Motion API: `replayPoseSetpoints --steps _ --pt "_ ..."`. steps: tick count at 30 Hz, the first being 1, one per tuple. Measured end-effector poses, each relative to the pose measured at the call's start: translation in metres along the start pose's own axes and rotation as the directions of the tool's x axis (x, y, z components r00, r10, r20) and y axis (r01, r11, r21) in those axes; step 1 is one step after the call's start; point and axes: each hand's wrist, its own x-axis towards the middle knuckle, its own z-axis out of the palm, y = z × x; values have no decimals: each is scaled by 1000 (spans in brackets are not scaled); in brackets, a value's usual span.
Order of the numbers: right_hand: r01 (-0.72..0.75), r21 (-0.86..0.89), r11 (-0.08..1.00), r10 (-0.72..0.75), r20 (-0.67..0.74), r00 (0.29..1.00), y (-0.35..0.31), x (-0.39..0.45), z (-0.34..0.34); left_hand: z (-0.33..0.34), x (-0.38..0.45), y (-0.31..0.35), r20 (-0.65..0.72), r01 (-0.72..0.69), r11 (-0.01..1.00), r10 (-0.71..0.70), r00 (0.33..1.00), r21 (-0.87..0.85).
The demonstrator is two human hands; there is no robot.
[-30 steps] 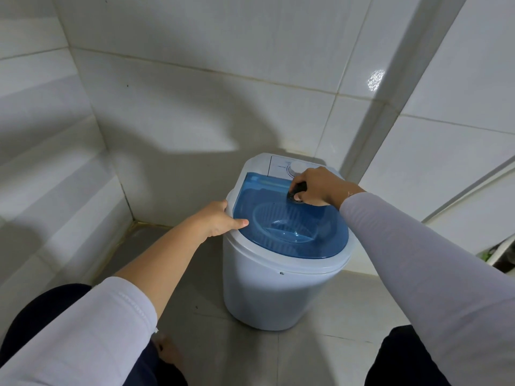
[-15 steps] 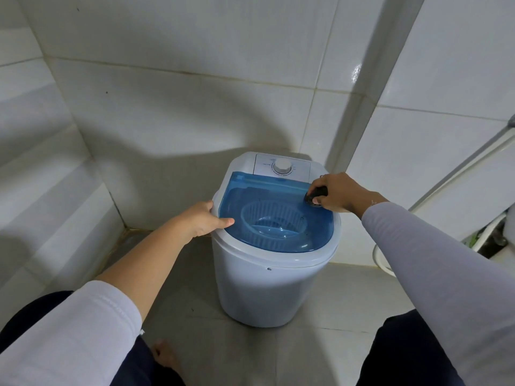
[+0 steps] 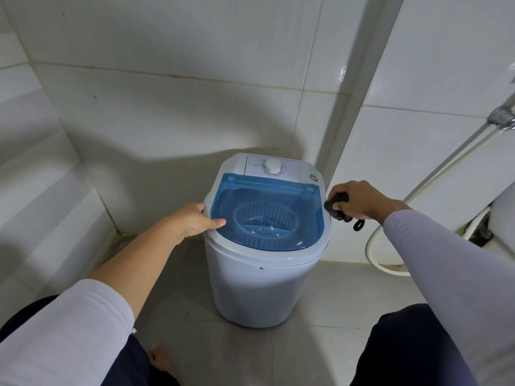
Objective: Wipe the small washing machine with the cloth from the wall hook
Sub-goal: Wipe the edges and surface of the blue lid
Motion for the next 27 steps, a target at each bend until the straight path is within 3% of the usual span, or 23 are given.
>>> replayPoseSetpoints --steps 3,7,14,20,27 --pt "52 -44 998 -56 -81 995 -17 7 -17 -1 -2 0 -2 -5 1000 5 1000 -5" --pt "227 -23 974 -228 -139 964 -80 24 -32 0 -9 -1 21 -24 996 26 999 -83" --pt "483 -33 875 -483 -14 875 -202 46 4 1 -23 -5 55 -66 992 72 996 -106" --pt "501 -97 860 -484 160 860 -228 53 44 1 -23 -10 42 -75 991 80 996 -109" --pt "461 -49 886 -442 210 872 -211 50 56 0 -22 -12 60 -96 986 105 993 -137"
